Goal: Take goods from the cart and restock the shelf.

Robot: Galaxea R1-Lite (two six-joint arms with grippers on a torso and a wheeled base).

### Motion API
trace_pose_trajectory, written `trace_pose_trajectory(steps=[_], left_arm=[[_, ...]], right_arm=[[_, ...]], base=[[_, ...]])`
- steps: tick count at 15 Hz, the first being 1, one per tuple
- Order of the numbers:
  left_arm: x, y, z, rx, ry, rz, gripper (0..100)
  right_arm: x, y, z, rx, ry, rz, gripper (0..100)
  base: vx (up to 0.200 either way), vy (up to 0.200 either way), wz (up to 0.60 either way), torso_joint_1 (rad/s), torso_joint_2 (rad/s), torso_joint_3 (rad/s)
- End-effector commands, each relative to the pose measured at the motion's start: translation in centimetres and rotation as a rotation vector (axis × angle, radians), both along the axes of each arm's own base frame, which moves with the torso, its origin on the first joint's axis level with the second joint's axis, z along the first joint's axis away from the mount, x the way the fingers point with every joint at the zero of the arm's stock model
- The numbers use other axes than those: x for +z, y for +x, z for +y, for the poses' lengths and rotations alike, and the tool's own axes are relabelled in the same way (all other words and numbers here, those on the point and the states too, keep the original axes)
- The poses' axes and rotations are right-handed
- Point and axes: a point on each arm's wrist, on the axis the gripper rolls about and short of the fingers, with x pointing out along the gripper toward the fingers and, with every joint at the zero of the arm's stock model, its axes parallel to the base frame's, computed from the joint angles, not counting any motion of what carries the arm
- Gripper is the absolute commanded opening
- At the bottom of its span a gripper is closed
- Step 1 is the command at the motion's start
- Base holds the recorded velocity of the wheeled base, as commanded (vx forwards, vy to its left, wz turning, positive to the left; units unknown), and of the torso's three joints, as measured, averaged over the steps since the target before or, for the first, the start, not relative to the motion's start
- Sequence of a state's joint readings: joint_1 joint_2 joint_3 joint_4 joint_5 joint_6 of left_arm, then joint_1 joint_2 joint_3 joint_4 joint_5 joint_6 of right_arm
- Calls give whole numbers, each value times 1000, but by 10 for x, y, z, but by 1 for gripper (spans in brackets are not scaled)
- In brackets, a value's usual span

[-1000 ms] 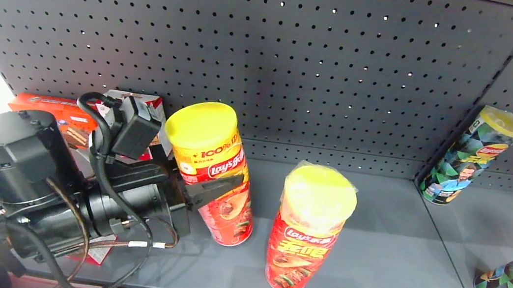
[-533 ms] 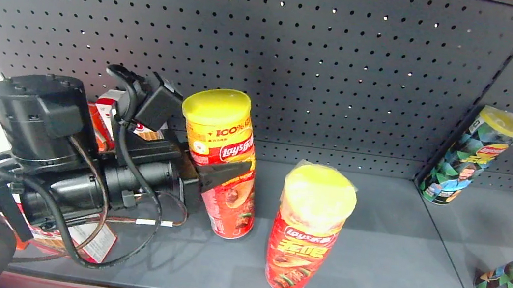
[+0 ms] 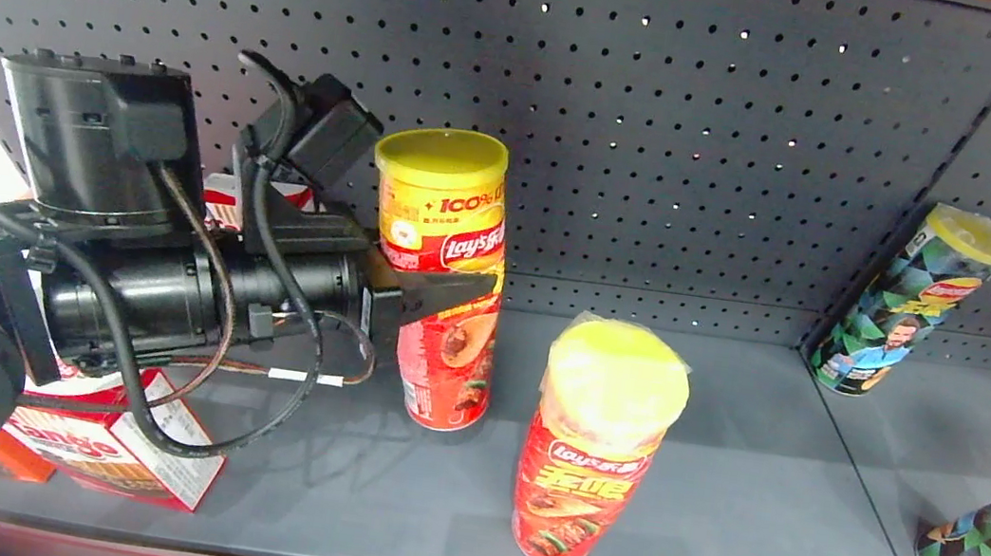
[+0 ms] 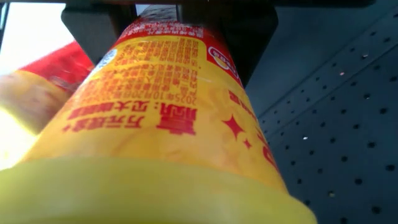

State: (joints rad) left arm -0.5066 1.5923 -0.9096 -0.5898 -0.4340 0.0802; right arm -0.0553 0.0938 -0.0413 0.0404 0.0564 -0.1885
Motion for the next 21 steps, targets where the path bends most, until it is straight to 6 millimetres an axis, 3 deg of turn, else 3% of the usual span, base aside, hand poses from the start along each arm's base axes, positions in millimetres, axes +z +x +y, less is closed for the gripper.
trace_pose_trajectory(steps=[1,9,10,12,21], left_arm=[[0,2,-7,-15,1,2,0],[8,31,-21,-42,32,-23,0],[6,49,-21,-165,26,-49,0],[-4,69,-23,-189,39,-98,0],[-9,95,-23,-370,13,-93,0]], right_arm=[[0,0,0,-1,0,-4,100],[0,0,0,0,0,-6,100],[0,0,0,0,0,-6,100],[0,0,0,0,0,-6,100],[0,0,0,0,-1,-7,100]], base=[[0,0,0,0,0,0],[0,0,0,0,0,0],[0,0,0,0,0,0],[0,0,0,0,0,0],[0,0,0,0,0,0]])
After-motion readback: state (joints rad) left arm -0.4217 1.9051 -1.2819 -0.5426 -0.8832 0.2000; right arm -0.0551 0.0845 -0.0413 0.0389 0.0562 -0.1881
